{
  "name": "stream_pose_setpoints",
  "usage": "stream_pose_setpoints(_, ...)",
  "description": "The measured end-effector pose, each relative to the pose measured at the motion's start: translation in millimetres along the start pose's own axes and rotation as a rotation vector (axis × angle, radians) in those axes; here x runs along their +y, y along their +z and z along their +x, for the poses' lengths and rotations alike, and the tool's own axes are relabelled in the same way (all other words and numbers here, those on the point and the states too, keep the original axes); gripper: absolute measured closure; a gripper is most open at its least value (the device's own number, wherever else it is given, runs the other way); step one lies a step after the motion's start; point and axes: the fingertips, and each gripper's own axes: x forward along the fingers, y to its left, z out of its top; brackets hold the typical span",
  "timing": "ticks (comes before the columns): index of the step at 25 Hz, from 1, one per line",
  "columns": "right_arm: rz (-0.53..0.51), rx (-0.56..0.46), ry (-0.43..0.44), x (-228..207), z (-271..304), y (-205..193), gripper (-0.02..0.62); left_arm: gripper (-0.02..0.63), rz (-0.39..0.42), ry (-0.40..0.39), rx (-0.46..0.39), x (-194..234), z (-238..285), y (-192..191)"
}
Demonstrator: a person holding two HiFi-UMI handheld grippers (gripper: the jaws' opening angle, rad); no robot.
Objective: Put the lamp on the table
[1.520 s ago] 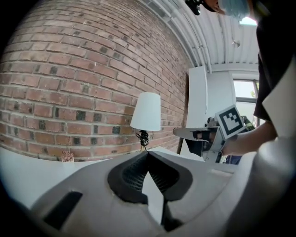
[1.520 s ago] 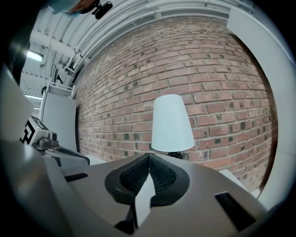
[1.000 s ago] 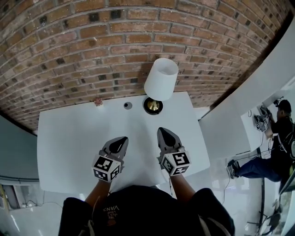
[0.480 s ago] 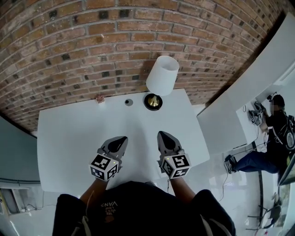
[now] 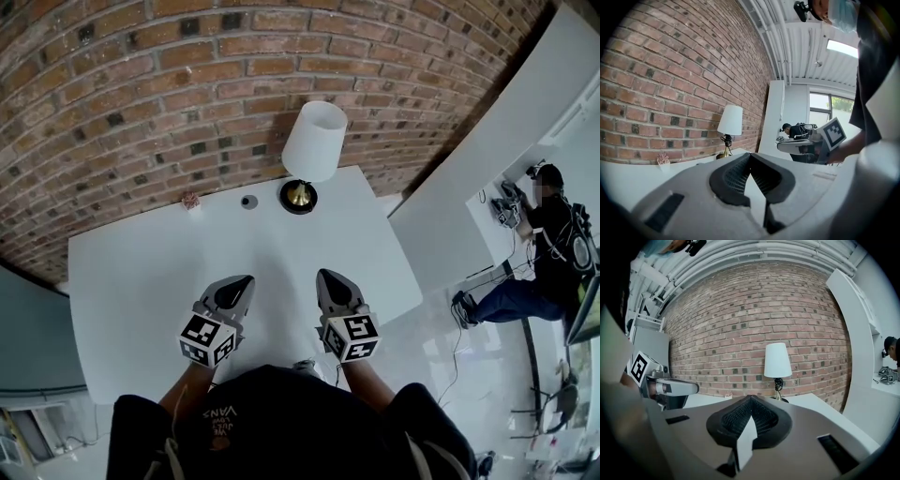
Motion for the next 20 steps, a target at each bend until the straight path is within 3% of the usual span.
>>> stream_pose_setpoints(20,-0.003,0.027,0.006,5.1,-7.6,-13.8,0.597,0.600,0.001,-0.051,0.026,-19.5,4.1,-10.3)
